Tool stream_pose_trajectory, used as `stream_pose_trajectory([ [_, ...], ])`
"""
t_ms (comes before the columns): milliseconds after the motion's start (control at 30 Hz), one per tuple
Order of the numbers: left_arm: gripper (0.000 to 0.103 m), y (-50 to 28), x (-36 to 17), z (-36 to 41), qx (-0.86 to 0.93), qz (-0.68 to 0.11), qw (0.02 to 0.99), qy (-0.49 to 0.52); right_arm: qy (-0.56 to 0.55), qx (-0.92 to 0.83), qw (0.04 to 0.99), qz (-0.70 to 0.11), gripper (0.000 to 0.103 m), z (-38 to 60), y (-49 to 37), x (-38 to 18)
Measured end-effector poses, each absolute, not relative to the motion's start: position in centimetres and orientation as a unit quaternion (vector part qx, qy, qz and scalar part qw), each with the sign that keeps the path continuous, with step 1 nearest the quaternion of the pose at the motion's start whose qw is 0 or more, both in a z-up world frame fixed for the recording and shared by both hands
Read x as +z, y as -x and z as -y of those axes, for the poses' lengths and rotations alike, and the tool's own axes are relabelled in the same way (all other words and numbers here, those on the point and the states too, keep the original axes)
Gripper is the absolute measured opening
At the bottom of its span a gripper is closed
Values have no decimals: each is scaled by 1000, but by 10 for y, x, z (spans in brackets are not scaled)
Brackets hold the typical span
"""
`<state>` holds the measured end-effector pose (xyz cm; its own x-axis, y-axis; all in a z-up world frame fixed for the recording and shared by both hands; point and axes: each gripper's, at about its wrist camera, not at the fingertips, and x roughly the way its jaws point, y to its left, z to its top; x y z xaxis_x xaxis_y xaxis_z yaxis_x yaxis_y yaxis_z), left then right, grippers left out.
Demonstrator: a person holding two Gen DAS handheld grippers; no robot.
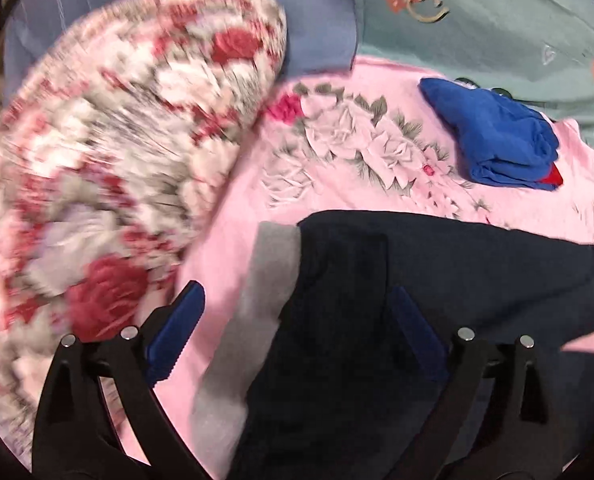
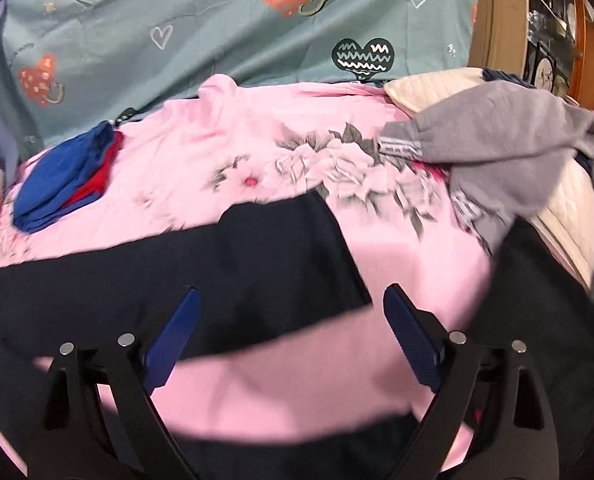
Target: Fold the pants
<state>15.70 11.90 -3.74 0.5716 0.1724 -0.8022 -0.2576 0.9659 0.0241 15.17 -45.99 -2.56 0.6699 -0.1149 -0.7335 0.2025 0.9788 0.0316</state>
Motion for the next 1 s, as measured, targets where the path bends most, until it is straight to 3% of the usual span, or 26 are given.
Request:
stream_pose_trajectory([
  [200, 96, -199, -79, -142, 109, -518, 839, 126, -74, -103, 897, -423, 93, 473, -195, -49],
  [433, 96, -227, -82, -128, 101, -524, 842, 74, -96, -97, 889, -437, 93, 491, -246, -61],
  [467, 96, -228, -82, -126, 103, -524, 843, 66, -92, -96, 885, -446, 88, 491, -253, -63],
  [500, 94, -230, -81, -123, 102, -521, 845, 57, -87, -93, 878, -461, 63, 490, -260, -67],
  [533, 86, -231, -80, -121, 101, -518, 848, 51, -88, -87, 874, -469, 55, 490, -265, -70],
  [567, 76, -231, -80, -119, 96, -514, 851, 46, -93, -77, 877, -465, 26, 490, -267, -67],
  [600, 51, -232, -79, -118, 87, -512, 854, 43, -110, -60, 874, -469, 14, 490, -268, -65],
  [633, 36, -232, -77, -112, 61, -513, 855, 41, -115, -60, 875, -467, 13, 489, -268, -62],
  [733, 32, -228, -69, -101, 77, -498, 864, -1, -105, -68, 897, -423, 12, 489, -261, -38],
  [867, 33, -223, -36, -105, 104, -438, 893, 30, -121, -93, 910, -386, 13, 501, -262, -26],
  [933, 33, -230, -32, -98, 123, -421, 899, 17, -104, -111, 908, -391, 21, 500, -269, -37],
  [1000, 35, -242, -40, -95, 131, -430, 893, 27, -104, -138, 883, -437, 48, 503, -281, -63],
])
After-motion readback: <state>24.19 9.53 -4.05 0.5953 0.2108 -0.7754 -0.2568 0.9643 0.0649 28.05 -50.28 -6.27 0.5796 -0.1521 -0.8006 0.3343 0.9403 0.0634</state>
